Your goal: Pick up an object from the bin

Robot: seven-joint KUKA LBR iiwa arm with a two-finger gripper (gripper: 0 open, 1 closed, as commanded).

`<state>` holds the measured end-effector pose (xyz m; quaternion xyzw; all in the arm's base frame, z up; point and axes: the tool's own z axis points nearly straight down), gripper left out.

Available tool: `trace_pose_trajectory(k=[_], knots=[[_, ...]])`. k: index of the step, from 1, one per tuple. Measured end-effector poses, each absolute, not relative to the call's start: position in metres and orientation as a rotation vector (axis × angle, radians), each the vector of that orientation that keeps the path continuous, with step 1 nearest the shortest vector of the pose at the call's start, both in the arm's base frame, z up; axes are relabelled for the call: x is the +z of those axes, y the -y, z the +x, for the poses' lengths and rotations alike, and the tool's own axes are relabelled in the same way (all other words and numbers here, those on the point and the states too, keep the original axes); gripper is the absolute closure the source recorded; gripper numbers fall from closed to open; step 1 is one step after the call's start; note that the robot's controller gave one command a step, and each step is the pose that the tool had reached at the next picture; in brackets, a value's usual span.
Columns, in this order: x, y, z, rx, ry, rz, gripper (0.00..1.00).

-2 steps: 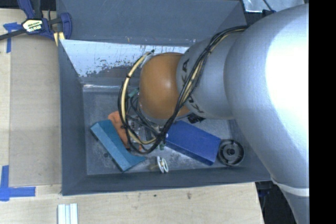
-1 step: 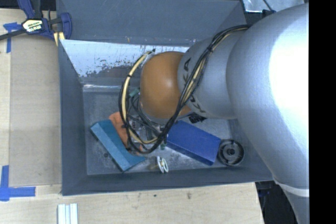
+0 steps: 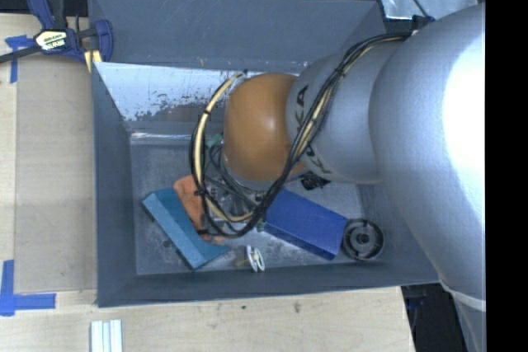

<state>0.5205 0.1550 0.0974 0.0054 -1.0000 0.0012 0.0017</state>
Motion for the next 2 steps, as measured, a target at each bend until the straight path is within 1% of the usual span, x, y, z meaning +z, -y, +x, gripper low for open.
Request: trace_pose_trajectory(k=[1, 2], knots=[[0.118, -0.156, 0.521, 0.001, 3.141, 0.019, 1.00], [0.134, -0.156, 0.522, -0.001, 3.144, 0.019, 1.00]])
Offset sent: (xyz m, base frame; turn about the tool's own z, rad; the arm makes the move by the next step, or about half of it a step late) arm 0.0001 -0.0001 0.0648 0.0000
